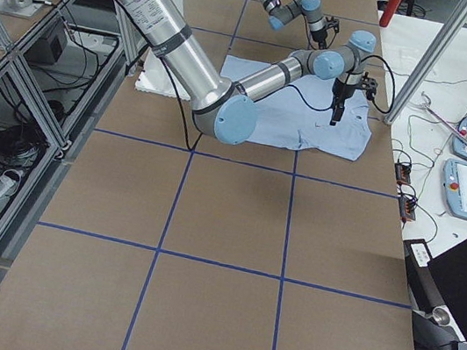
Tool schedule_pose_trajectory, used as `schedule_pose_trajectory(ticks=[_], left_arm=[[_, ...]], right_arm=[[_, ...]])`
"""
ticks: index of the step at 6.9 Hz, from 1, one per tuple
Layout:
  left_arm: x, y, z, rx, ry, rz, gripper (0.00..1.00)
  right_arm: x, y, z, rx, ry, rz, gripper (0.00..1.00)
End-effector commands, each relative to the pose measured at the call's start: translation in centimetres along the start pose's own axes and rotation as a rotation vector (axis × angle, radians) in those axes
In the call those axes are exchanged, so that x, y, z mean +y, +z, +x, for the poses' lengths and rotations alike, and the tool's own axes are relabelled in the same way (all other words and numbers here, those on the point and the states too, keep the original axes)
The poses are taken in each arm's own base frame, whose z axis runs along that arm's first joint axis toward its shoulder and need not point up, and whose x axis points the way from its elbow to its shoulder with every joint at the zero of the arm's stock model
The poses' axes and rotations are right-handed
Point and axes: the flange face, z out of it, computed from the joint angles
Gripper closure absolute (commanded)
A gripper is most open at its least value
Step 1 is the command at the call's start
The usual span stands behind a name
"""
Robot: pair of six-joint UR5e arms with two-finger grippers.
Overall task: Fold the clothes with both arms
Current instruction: 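Fold the other sleeve inward onto the chest with the left gripper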
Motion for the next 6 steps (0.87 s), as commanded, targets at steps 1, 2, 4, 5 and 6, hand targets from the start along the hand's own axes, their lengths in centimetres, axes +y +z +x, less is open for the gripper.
schedule_pose_trajectory(ticks=[1, 2, 4, 5, 6], left_arm=[[0.0, -0.1, 0.2, 0.006, 0.001, -0.003, 0.51], [0.0, -0.1, 0.2, 0.005, 0.001, -0.004, 0.64], [-0.2, -0.3, 0.5, 0.007, 0.001, -0.005, 0.94], [-0.4, -0.9, 1.4, 0.027, 0.002, -0.011, 1.00], [-0.3, -2.1, 2.7, 0.071, -0.001, -0.057, 1.00]], right_arm=[[0.0, 0.1, 0.0, 0.002, -0.001, 0.000, 0.00], [0.0, 0.1, 0.0, 0.002, -0.001, 0.000, 0.00], [-0.1, 0.3, 0.1, 0.003, 0.000, -0.001, 0.00], [-0.1, 1.1, 0.9, -0.006, -0.006, 0.010, 0.00], [0.0, 1.9, 1.7, -0.015, -0.013, 0.018, 0.00]])
